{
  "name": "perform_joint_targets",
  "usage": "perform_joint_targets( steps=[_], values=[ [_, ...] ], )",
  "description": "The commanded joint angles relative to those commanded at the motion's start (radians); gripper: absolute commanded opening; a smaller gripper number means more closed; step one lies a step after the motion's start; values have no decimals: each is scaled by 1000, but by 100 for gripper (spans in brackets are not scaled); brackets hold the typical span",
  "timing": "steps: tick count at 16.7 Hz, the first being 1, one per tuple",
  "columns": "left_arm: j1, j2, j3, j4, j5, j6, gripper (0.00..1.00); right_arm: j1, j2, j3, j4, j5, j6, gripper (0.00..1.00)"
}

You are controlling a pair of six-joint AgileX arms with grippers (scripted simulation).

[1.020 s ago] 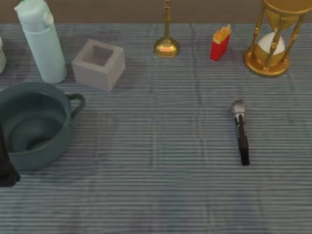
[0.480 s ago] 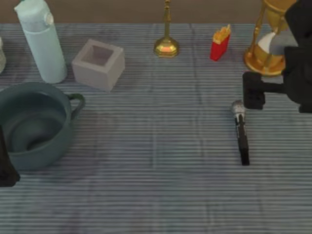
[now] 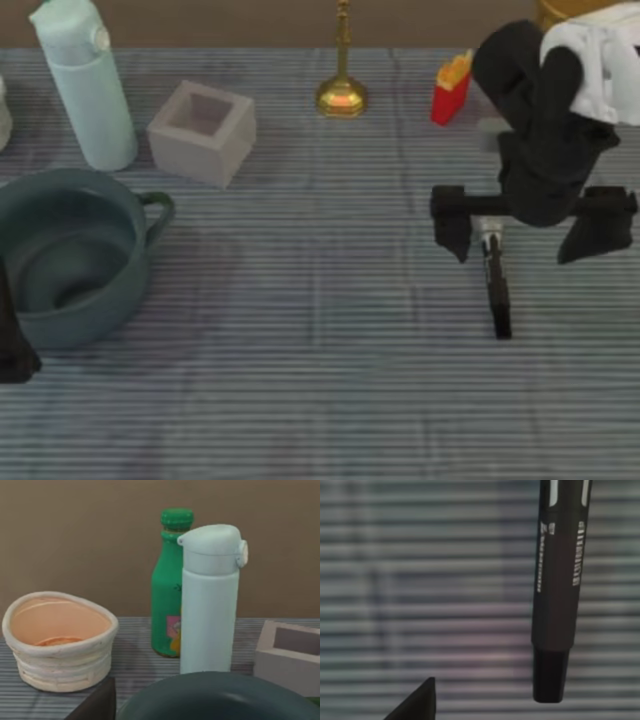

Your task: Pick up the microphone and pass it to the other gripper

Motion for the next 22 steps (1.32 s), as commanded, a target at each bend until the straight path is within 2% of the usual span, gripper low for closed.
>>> perform_joint_targets(
  steps=[6,14,19,22],
  values=[
    [0,0,0,0,0,0,100,-4,8,-11,18,0,-2,100],
    [0,0,0,0,0,0,100,-7,177,-134,315,1,-5,100],
    [0,0,0,0,0,0,100,-7,189,-142,332,1,-5,100],
    [0,0,0,0,0,0,100,-7,189,-142,332,1,-5,77]
  ],
)
